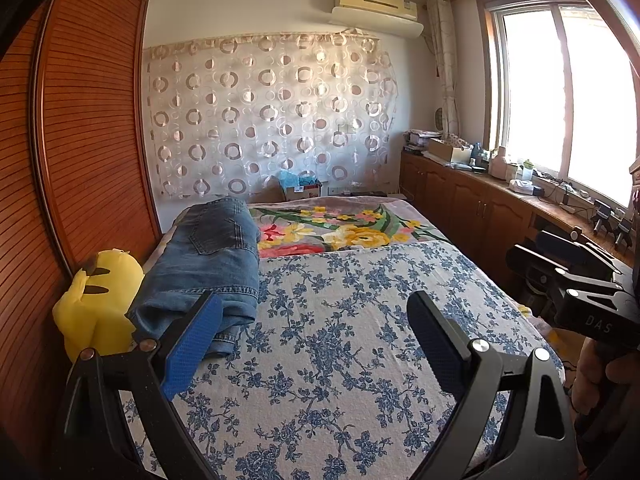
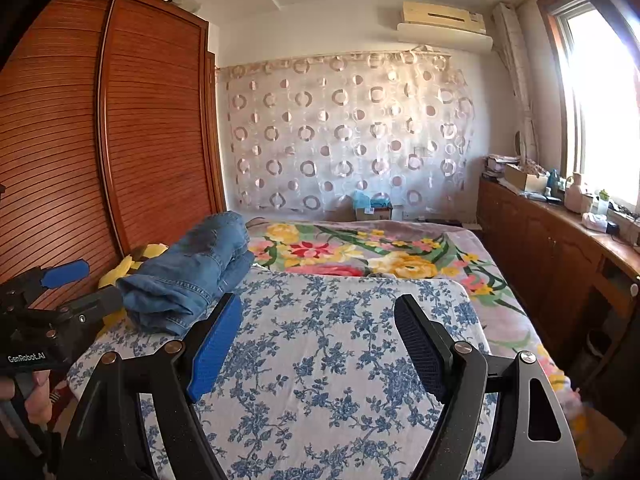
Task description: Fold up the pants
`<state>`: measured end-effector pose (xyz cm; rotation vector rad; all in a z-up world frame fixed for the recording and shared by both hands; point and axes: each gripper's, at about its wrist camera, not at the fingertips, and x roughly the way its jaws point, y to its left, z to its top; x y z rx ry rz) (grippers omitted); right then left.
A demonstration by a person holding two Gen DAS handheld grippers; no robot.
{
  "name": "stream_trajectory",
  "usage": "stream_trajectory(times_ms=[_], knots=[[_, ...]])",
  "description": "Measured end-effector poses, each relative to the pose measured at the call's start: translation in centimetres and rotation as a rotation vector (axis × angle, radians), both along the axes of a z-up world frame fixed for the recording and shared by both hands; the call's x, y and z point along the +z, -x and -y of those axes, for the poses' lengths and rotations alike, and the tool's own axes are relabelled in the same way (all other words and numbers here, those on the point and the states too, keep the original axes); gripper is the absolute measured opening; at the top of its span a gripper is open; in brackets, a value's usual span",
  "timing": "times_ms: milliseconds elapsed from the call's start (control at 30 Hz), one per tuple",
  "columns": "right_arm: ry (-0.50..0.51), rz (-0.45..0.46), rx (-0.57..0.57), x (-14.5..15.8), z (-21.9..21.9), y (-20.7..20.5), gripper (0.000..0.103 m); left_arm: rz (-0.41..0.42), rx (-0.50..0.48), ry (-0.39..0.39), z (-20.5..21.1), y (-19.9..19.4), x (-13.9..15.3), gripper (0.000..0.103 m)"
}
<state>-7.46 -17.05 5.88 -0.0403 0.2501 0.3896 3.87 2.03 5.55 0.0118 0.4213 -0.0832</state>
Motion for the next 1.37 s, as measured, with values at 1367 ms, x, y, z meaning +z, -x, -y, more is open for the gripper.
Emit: stream_trajectory(times_ms=[1367], knots=[[-0.004, 0.002, -0.013, 0.23, 0.39, 0.08, 0.080, 0.009, 0.006, 0.002, -0.18, 0.27, 0.17, 0.094]])
